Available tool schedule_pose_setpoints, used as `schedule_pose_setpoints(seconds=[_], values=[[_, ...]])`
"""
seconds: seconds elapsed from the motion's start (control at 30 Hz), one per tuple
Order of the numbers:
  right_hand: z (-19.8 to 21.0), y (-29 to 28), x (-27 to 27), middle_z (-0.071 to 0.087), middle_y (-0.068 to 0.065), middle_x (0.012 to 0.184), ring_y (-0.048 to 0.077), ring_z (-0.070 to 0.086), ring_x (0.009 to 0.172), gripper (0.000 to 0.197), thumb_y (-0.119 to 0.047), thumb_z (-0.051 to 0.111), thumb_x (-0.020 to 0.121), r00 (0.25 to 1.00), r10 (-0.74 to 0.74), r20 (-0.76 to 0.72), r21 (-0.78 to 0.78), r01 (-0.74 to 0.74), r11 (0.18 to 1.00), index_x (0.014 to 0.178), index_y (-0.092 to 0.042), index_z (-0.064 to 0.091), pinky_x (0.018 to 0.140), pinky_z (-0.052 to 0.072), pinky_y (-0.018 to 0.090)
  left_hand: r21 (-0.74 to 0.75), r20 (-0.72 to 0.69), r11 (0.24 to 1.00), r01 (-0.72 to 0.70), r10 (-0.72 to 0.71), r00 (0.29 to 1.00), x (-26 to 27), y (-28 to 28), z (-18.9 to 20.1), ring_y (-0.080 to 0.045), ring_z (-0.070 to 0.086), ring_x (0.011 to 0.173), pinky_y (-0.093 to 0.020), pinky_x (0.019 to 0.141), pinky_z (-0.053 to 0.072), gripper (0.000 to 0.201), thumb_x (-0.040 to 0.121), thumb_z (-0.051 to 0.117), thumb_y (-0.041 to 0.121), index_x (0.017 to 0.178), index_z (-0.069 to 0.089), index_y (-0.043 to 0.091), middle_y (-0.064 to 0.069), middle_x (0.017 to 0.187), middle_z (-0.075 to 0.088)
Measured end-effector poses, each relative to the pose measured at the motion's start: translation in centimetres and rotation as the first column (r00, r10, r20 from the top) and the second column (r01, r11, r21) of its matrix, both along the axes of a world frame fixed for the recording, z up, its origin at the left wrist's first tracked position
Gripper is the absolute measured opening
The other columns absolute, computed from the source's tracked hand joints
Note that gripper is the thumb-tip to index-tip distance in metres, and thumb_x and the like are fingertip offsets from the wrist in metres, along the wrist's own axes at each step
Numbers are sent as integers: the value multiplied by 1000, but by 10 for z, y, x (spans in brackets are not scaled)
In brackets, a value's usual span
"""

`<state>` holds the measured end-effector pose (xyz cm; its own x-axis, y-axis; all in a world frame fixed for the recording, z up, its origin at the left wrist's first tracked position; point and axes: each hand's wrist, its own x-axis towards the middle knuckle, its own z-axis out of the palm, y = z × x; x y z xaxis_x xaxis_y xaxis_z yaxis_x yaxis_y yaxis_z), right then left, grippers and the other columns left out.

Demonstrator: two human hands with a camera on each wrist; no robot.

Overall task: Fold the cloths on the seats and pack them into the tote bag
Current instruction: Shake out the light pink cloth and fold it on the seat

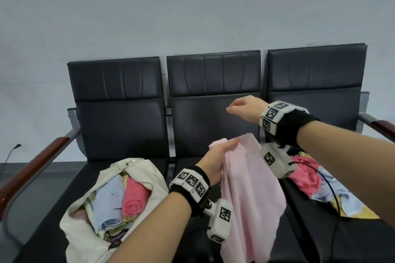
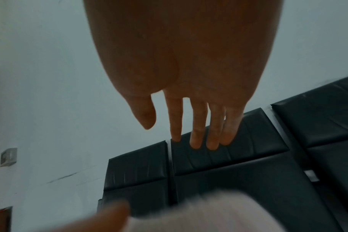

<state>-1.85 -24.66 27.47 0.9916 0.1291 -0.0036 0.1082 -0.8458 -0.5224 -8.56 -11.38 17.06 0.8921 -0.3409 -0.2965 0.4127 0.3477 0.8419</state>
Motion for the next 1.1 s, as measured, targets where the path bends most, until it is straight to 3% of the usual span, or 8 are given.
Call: schedule_pose_setpoints(seconds=[0.1,0.27,0.43,0.6,0.73,0.87,1.0,1.1], values=[[-31,-25,-12,67,2,91,23,61,91,24,-41,56,93,985,-171,27,86,169,982,84,-22,68,76,42,26,-94,-37,984,-148,145,989,10,3,-6,-31,68,108,-41,91,56,65,68,86,23,120,48,17,-19,114,65],[-83,-60,-36,65,12,68,26,60,61,26,-16,49,89,904,-310,-296,289,394,872,71,-7,66,59,46,26,-150,-64,979,-136,128,990,13,8,-3,-35,63,116,-43,104,48,58,65,82,26,117,60,12,-18,120,62],[-116,-57,-51,74,11,104,24,66,104,28,-15,44,95,810,-65,-582,401,356,844,100,-7,71,94,47,37,-169,-83,976,-139,126,989,4,7,8,-34,61,104,-45,105,43,68,70,71,29,129,59,-4,-20,116,62],[-138,-36,-54,68,4,115,21,59,113,40,-1,39,89,795,49,-604,571,389,723,118,-15,64,86,45,36,-208,-59,972,-104,94,994,-3,9,16,-31,64,88,-39,86,51,39,86,53,27,109,63,-1,-17,95,67],[-142,-25,-56,52,3,89,18,49,82,52,-26,71,73,818,-52,-573,540,425,727,121,-11,57,70,42,31,-205,-52,974,-98,90,995,-6,10,19,-32,66,82,-39,79,53,36,87,51,29,102,65,-1,-17,92,68],[-154,-31,-61,59,2,116,24,50,119,64,-45,81,68,778,-27,-627,598,504,623,121,-23,52,103,37,45,-232,-33,970,-78,73,997,-5,9,19,-28,65,78,-35,77,52,32,89,49,29,89,68,4,-12,84,67],[-160,-36,-72,48,5,65,20,52,63,27,-31,78,77,761,118,-638,701,510,499,87,-16,58,75,48,33,-256,-26,965,-62,57,998,-3,9,20,-28,65,80,-36,80,50,32,87,50,30,89,69,5,-11,86,68],[-164,-38,-73,41,11,76,26,45,72,29,-22,78,72,765,93,-637,676,497,545,81,-13,52,73,48,33,-244,-13,966,-82,81,997,0,13,18,-28,67,81,-36,83,49,32,87,50,29,92,69,4,-12,88,69]])
